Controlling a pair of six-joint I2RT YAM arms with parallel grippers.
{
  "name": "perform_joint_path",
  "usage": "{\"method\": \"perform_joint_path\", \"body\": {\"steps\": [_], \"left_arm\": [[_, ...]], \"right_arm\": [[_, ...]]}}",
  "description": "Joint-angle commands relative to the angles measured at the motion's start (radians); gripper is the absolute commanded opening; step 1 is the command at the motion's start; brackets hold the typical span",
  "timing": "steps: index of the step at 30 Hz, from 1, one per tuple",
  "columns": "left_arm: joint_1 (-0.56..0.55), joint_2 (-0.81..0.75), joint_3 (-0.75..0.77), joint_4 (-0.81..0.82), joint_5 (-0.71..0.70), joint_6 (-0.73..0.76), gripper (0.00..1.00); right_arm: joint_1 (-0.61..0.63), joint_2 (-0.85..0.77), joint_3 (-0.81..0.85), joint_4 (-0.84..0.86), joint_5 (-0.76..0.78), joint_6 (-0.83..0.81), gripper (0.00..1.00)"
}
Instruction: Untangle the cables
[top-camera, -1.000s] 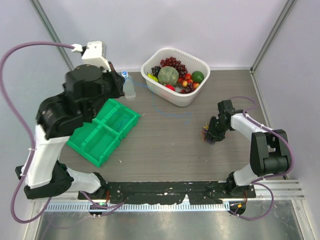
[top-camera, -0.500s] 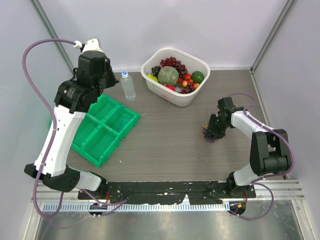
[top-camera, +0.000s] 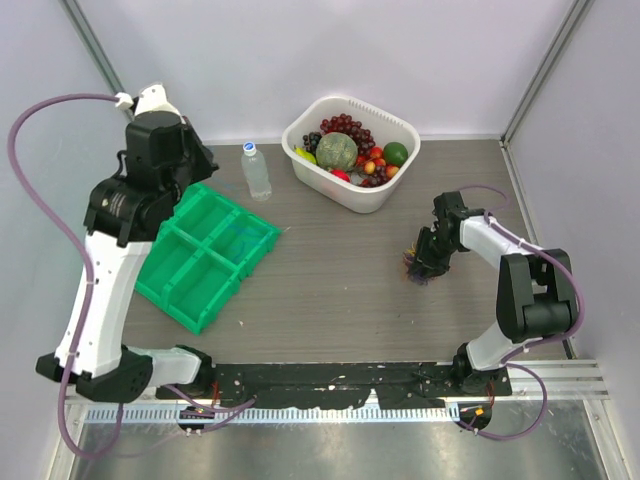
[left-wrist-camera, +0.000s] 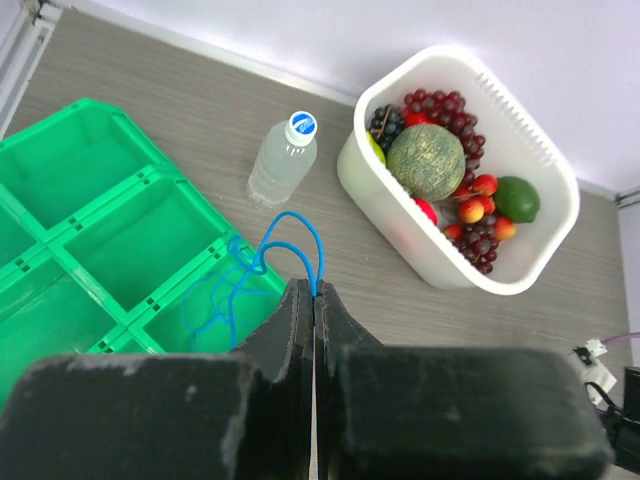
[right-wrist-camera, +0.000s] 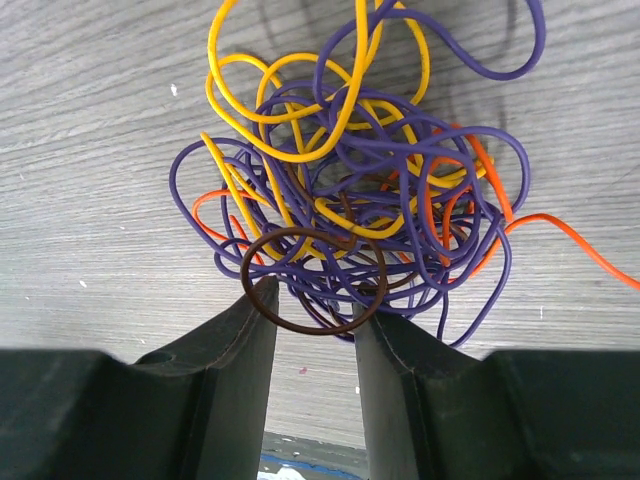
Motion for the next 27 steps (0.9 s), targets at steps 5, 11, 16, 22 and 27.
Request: {"method": "perform_joint_path", "body": {"steps": [5, 11, 16, 22, 27], "left_arm": [[0.004, -0.073, -0.071, 0.032, -0.02, -0.01, 0.0], [0.005, -0.058, -0.196, 0.081, -0.022, -0.012, 0.0], [0.008, 0.049, -0.278, 0.147, 0.055, -0.012, 0.0], [0.017, 0.183, -0.361, 0.147, 0.073, -0.061, 0.0], [0.03, 0.24, -0.464, 0.135, 0.063, -0.167, 0.0]], "right_arm": [[-0.001, 0.02, 0.026, 0.018, -0.037, -0.003, 0.41], [0.0, -0.017, 0.007, 0.024, -0.039, -0.001, 0.41], [-0.001, -0.051, -0.006, 0.013, -0.027, -0.004, 0.41], [-0.001, -0.105, -0.034, -0.011, -0.01, -0.01, 0.41], [-0.001, -0.141, -0.071, -0.013, -0.013, -0.012, 0.41]]}}
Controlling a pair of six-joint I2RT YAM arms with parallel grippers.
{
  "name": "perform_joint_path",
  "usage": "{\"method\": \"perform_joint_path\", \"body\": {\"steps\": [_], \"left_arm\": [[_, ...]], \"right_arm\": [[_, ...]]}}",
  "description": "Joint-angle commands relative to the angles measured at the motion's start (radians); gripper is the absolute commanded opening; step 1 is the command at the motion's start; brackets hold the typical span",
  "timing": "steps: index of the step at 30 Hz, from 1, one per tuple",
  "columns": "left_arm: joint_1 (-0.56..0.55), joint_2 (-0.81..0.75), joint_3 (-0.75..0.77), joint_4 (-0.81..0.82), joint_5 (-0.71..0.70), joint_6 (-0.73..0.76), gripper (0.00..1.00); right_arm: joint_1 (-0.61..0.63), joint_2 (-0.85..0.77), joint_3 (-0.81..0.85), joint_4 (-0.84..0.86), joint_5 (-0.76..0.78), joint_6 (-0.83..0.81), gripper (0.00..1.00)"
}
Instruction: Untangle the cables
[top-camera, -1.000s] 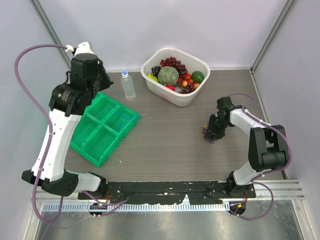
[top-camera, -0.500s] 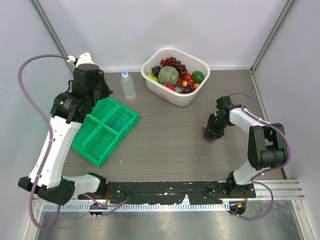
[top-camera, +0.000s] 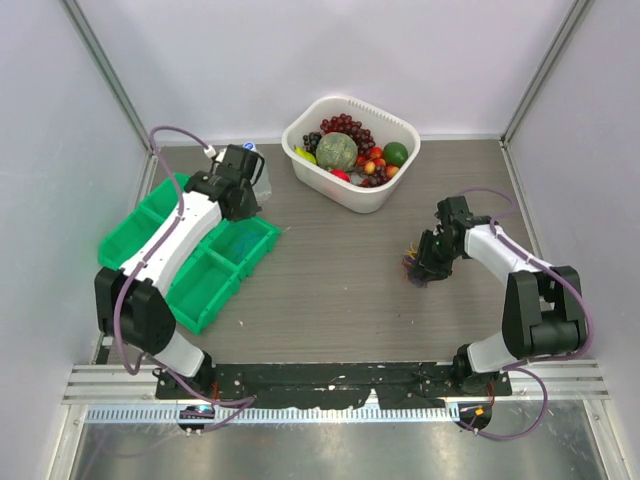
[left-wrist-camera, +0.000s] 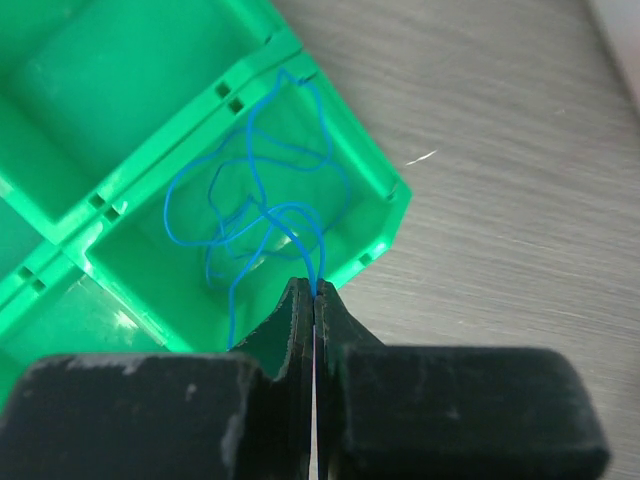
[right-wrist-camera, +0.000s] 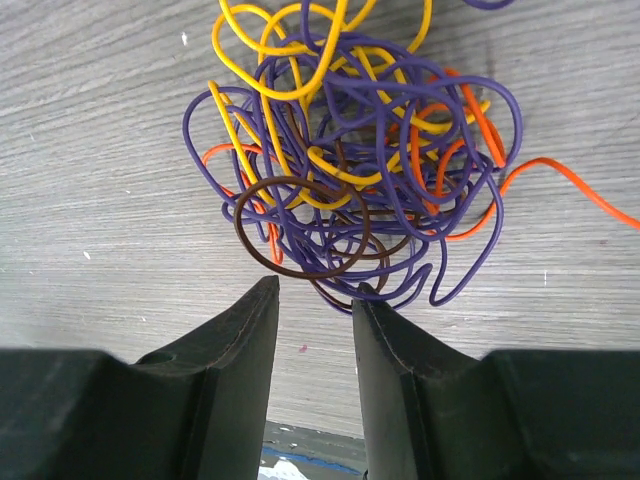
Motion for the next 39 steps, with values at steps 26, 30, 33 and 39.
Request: {"method": "perform_joint_path", "body": {"steps": [26, 30, 33, 39], "left_arm": [[0.063, -0.087, -0.272, 0.067, -0.051, -0.122, 0.0], [0.063, -0.12, -0.291, 0.025, -0.054, -0.132, 0.0], [0.063, -0.154, -0.307, 0.005, -0.074, -0.132, 0.0], [0.075, -0.134, -0.313, 0.102, -0.046, -0.079, 0.0]], "right_arm": [[0.0, -0.023, 0.006, -0.001, 0.016, -0.026, 0.41], [0.0, 0.004, 0.032, -0.001, 0.005, -0.028, 0.41], [0.0, 0.01, 0.043, -0.001, 0.003, -0.028, 0.41], [0.0, 0.003, 0.045, -0.001, 0.003, -0.02, 0.41]]}}
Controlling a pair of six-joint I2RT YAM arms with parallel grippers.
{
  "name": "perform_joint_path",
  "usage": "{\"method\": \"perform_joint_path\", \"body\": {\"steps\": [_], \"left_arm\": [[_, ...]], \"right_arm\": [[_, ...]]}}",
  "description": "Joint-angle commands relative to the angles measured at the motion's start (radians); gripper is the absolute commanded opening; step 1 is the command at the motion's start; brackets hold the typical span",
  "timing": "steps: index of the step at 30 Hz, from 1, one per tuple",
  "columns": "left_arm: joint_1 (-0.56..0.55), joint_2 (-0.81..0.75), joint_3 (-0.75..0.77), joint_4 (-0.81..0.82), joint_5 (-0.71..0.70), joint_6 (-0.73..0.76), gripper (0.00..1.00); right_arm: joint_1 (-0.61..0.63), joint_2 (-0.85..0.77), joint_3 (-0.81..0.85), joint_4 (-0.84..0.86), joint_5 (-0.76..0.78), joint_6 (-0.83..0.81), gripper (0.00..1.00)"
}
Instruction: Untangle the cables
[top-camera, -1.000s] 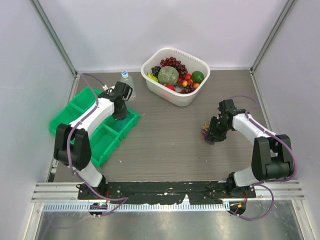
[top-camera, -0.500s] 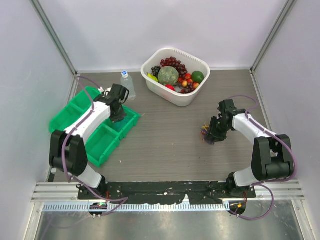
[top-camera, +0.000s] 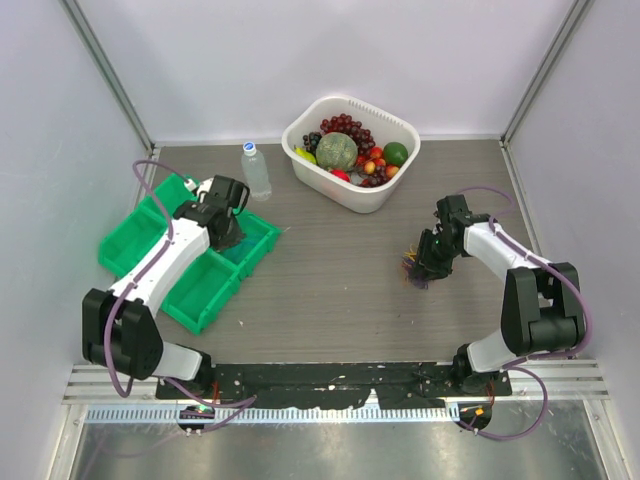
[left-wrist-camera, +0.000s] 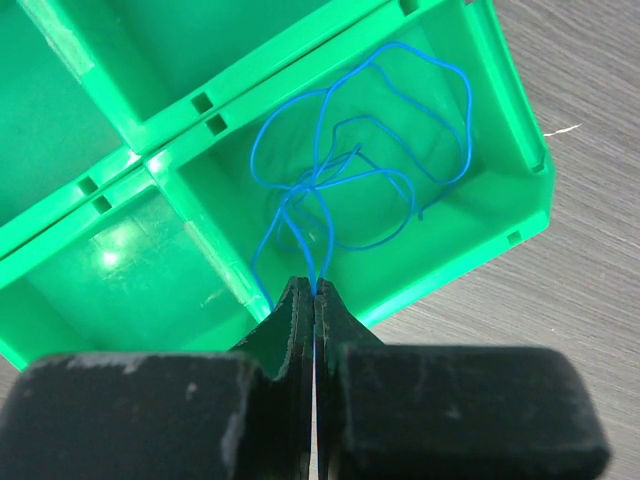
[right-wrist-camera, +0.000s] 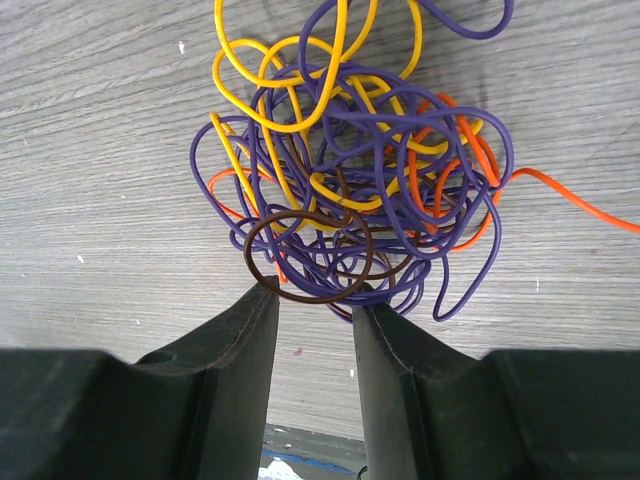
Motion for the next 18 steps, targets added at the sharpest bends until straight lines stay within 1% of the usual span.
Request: {"method": "perform_joint_path", "body": {"steps": [1, 6, 10, 11, 12, 13, 14, 15, 18], "left_arm": [[0.02, 0.036, 0.027, 0.079, 0.012, 0.037, 0.0], [0.023, 0.187, 0.087, 0.09, 0.057, 0.008, 0.0], [0.024, 0.19, 0.085, 0.079, 0.043, -0.023, 0.0], [0.024, 0.175, 0.084, 0.07, 0.034, -0.024, 0.09], [0.024, 0.157, 0.084, 0.055, 0.023, -0.03, 0.28], [0.024, 0.132, 0.079, 0.044, 0.011, -0.032, 0.4], [0.024, 0.102, 0.073, 0.033, 0.005, -0.033, 0.46], [0.024, 0.059, 0.067, 0.027, 0.002, -0.035, 0.5], [0.024, -0.063, 0.039, 0.017, 0.023, -0.042, 0.56]], "right_arm": [[0.0, -0.009, 0.038, 0.001, -0.003, -0.003, 0.41], [0.0, -0.016, 0.053, -0.007, 0.007, 0.003, 0.41], [0.0, -0.021, 0.082, -0.023, 0.043, 0.011, 0.41], [0.0, -0.026, 0.088, -0.031, 0.07, 0.016, 0.41], [0.0, -0.032, 0.097, -0.034, 0.089, 0.022, 0.41], [0.0, -0.036, 0.1, -0.037, 0.113, 0.025, 0.41], [0.0, -0.045, 0.108, -0.037, 0.122, 0.031, 0.41], [0.0, -0.05, 0.114, -0.036, 0.147, 0.033, 0.41], [-0.002, -0.064, 0.128, -0.042, 0.205, 0.048, 0.41]]}}
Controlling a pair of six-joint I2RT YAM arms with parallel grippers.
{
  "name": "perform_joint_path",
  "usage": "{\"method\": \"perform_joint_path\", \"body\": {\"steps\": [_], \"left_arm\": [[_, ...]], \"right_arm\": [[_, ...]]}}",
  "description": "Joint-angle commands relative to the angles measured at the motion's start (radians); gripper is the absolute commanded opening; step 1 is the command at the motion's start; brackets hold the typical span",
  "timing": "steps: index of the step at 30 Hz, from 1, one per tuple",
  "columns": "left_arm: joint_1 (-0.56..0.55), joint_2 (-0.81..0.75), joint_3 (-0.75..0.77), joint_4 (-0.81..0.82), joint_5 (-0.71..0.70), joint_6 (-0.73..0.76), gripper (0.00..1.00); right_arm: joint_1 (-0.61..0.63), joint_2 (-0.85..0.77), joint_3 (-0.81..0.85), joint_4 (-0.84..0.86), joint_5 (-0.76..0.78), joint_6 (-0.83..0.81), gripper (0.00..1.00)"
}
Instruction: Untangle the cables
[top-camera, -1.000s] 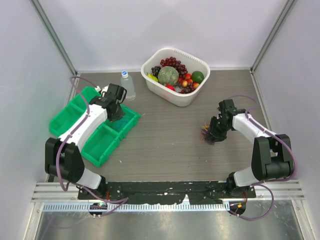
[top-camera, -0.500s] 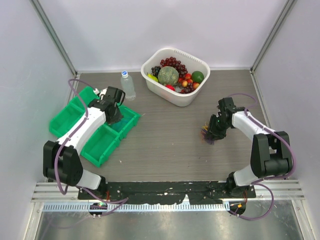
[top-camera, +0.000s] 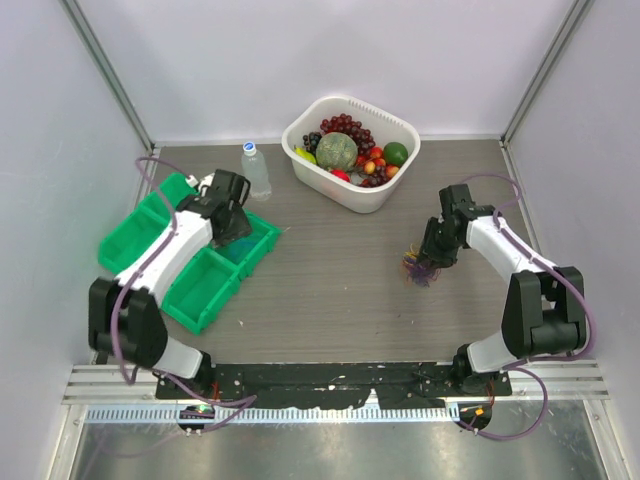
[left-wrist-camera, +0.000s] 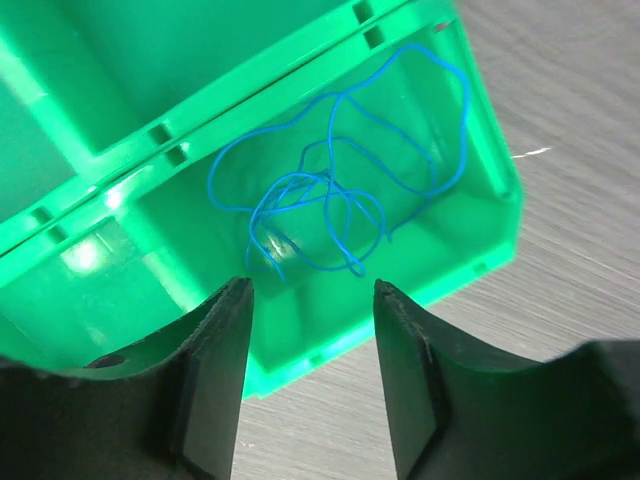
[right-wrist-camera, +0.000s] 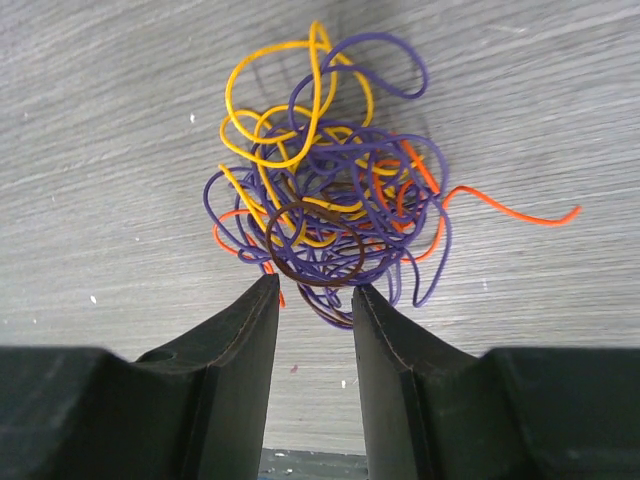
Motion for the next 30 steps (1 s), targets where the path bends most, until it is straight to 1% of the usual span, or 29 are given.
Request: {"method": "perform_joint_path", "body": {"steps": [1, 5, 7, 9, 10, 11, 12, 14, 15, 16, 17, 18, 19, 20, 21, 22, 24, 25, 28, 30], "left_arm": [[0.006, -0.226, -0.019, -0.029, 0.002, -0.027, 0.56], [0.006, -0.372, -0.088, -0.041, 0.101, -0.078, 0.6], [0.006, -0.442, -0.146, -0.014, 0.198, -0.11, 0.61], [0.004, -0.513, -0.217, 0.046, 0.34, -0.141, 0.61], [0.003, -0.544, -0.264, 0.084, 0.391, -0.16, 0.64], [-0.002, -0.577, -0.292, 0.106, 0.427, -0.183, 0.76], [-0.012, -0.611, -0.309, 0.117, 0.444, -0.197, 0.82], [-0.038, -0.631, -0.323, 0.135, 0.485, -0.196, 0.83], [-0.054, -0.631, -0.323, 0.143, 0.505, -0.178, 0.81], [-0.071, -0.625, -0.326, 0.161, 0.537, -0.167, 0.79], [-0.091, -0.613, -0.332, 0.193, 0.568, -0.139, 0.74], [-0.112, -0.598, -0.341, 0.23, 0.586, -0.119, 0.71], [-0.141, -0.578, -0.355, 0.268, 0.599, -0.104, 0.68], [-0.167, -0.55, -0.369, 0.319, 0.611, -0.09, 0.66], [-0.196, -0.523, -0.383, 0.363, 0.629, -0.081, 0.64], [-0.221, -0.483, -0.392, 0.412, 0.637, -0.076, 0.6], [-0.273, -0.403, -0.41, 0.517, 0.646, -0.063, 0.56], [-0.295, -0.362, -0.415, 0.564, 0.646, -0.055, 0.54], [-0.344, -0.251, -0.404, 0.629, 0.648, -0.033, 0.48], [-0.371, -0.19, -0.389, 0.646, 0.655, -0.012, 0.43]], "right_arm": [[-0.002, -0.053, 0.055, -0.009, 0.158, 0.034, 0.41], [-0.002, -0.02, 0.066, 0.007, 0.243, 0.06, 0.41], [-0.002, 0.009, 0.063, 0.037, 0.226, 0.057, 0.4], [0.001, 0.048, 0.055, 0.074, 0.182, 0.04, 0.4], [0.008, 0.062, 0.052, 0.095, 0.16, 0.034, 0.4], [0.015, 0.09, 0.046, 0.105, 0.151, 0.022, 0.4], [0.035, 0.104, 0.046, 0.109, 0.14, 0.016, 0.4], [0.087, 0.13, 0.048, 0.111, 0.134, 0.018, 0.4], [0.122, 0.136, 0.046, 0.111, 0.128, 0.031, 0.4], [0.144, 0.138, 0.046, 0.116, 0.081, 0.044, 0.4], [0.161, 0.133, 0.041, 0.119, 0.06, 0.078, 0.4], [0.201, 0.13, 0.038, 0.132, 0.019, 0.112, 0.4], [0.219, 0.121, 0.035, 0.139, -0.002, 0.133, 0.4], [0.257, 0.116, 0.035, 0.16, -0.063, 0.179, 0.4], [0.29, 0.104, 0.032, 0.172, -0.093, 0.202, 0.4], [0.299, 0.095, 0.022, 0.213, -0.16, 0.259, 0.4], [0.314, 0.043, -0.004, 0.272, -0.22, 0.322, 0.4], [0.314, 0.026, -0.011, 0.28, -0.224, 0.334, 0.4], [0.314, -0.017, -0.034, 0.274, -0.219, 0.348, 0.42], [0.314, -0.022, -0.055, 0.28, -0.276, 0.338, 0.43]]}}
